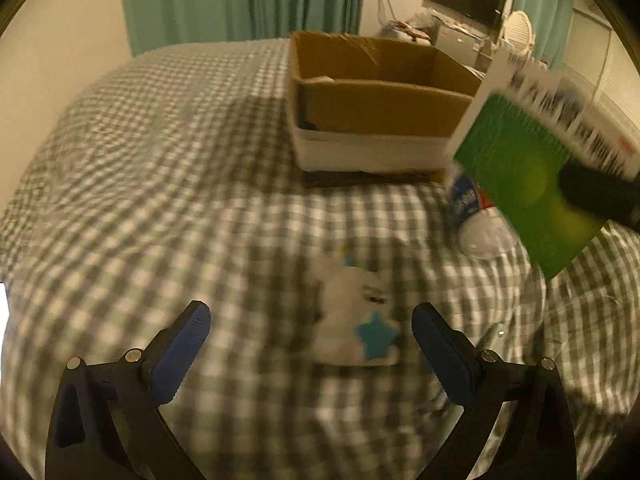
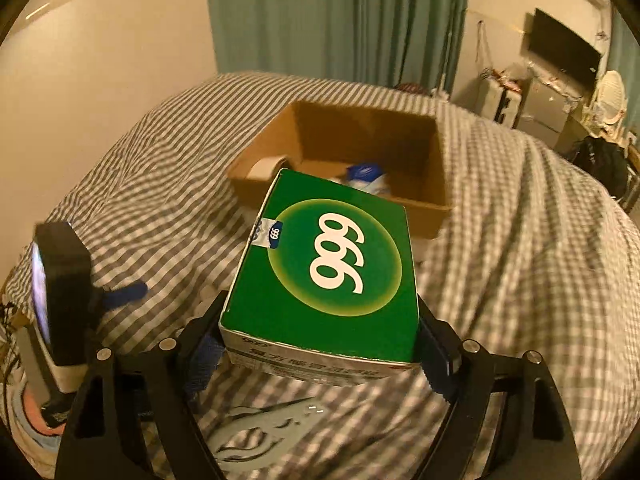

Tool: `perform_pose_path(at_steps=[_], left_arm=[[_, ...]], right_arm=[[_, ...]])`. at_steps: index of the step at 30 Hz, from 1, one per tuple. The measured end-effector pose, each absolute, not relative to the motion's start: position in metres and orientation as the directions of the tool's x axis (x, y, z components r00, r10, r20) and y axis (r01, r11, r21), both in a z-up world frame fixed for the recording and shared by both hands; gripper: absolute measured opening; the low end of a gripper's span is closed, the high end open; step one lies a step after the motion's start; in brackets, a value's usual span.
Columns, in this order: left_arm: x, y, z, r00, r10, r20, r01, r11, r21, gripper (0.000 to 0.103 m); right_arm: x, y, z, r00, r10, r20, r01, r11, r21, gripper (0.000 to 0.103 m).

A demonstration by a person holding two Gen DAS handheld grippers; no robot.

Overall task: Organize objects
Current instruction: 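Grasp the green medicine box with the right tool while the left tool grasps the white bunny, then lower the green medicine box and bunny into the cardboard box and open both tools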

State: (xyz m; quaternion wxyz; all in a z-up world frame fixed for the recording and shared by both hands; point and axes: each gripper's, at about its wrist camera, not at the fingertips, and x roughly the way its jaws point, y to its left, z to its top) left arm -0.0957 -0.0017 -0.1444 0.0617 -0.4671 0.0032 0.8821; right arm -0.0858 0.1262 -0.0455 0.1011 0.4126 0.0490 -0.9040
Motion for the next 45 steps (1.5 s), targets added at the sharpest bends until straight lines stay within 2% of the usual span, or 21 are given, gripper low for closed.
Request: perform_pose_path(at_steps=[3,5,6,7,9,10,19,26,34,40,45], left_arm=[[-0.104,0.011,-0.155,-0.532,0.116,-0.839,-0.132,-0.990,-0.053,0.103],[-0.108,0.018,-0.163,-0.512,0.136,-0.848,-0.155,-0.986,-0.064,0.099],[-0.110,0.021,-0.167,-0.497,0.137,-0.857,-0.165,-0.984,-0.062,0.087],[-0.110,0.024,-0.171,-0.480,0.137,-0.867,-0.173,-0.983,-0.059,0.072],[-0.111,0.027,-0.177,-0.453,0.144,-0.880,-0.183,-0.981,-0.066,0.056],[-0.111,0.027,-0.176,-0.455,0.144,-0.879,-0.182,-0.981,-0.067,0.053],[-0.100,0.024,-0.130,-0.541,0.176,-0.822,-0.186,-0.979,-0.088,0.053],[-0.115,0.019,-0.053,-0.686,0.195,-0.701,-0.189,-0.978,-0.087,0.053],[-0.157,0.015,0.009,-0.780,0.202,-0.593,-0.191,-0.978,-0.081,0.053],[-0.211,0.015,0.025,-0.802,0.193,-0.565,-0.191,-0.980,-0.064,0.053],[-0.253,0.026,0.004,-0.778,0.185,-0.600,-0.191,-0.980,-0.055,0.053]], right_arm=[[-0.088,0.141,-0.043,-0.652,-0.135,-0.746,0.196,-0.981,0.006,0.083],[-0.088,0.149,-0.046,-0.652,-0.132,-0.746,0.180,-0.984,0.017,0.083],[-0.088,0.153,-0.047,-0.652,-0.134,-0.746,0.176,-0.984,0.023,0.083],[-0.088,0.156,-0.049,-0.650,-0.138,-0.747,0.173,-0.984,0.031,0.083],[-0.086,0.161,-0.050,-0.648,-0.144,-0.748,0.171,-0.984,0.042,0.083],[-0.086,0.162,-0.051,-0.646,-0.146,-0.749,0.171,-0.984,0.045,0.083],[-0.068,0.164,-0.025,-0.707,-0.143,-0.693,0.180,-0.983,0.019,0.083],[-0.072,0.160,0.014,-0.778,-0.115,-0.618,0.196,-0.979,-0.064,0.083],[-0.112,0.154,0.060,-0.843,-0.109,-0.527,0.198,-0.973,-0.117,0.083],[-0.164,0.151,0.069,-0.857,-0.112,-0.504,0.198,-0.973,-0.122,0.083],[-0.215,0.148,0.047,-0.833,-0.117,-0.540,0.209,-0.972,-0.111,0.083]])
